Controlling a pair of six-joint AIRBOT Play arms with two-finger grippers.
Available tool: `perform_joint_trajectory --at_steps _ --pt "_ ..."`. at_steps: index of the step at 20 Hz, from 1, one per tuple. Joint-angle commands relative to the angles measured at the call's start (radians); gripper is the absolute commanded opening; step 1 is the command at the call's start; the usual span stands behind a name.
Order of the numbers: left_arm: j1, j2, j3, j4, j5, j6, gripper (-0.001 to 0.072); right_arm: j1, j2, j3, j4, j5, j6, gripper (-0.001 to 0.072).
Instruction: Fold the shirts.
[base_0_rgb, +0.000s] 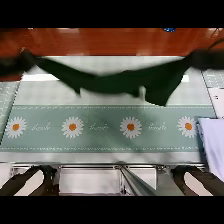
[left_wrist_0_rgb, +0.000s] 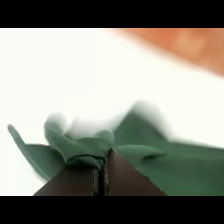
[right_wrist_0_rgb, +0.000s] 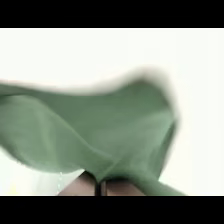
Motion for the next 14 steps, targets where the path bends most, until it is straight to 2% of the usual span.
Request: perform_joint_trajectory --at_steps 1,4,8,9,11,14 --pt "0.02 0.164 0.251 -0.019 0.071 -0.001 0.002 -0.08 0.018 0.38 -0.052 0.017 0.044 0.0017" --pt "0.057 0.277 0.413 0.054 0.07 -0.009 0.002 -0.083 0.063 0.509 -0.058 0.093 0.043 0.0017" --pt "0.125 0.453 0.474 0.243 0.056 -0.058 0.002 -0.082 0.188 0.509 -0.084 0.198 0.035 0.0017" --pt "0.137 0.497 0.474 0.299 0.023 -0.063 0.002 -0.082 0.216 0.509 -0.09 0.212 0.019 0.0017" --pt "0.151 0.565 0.471 0.416 -0.072 -0.124 0.002 -0.082 0.258 0.508 -0.08 0.241 0.022 0.0017" --pt "0.142 0.625 0.471 0.553 -0.14 -0.148 0.002 -0.082 0.305 0.495 -0.031 0.328 0.033 0.0017"
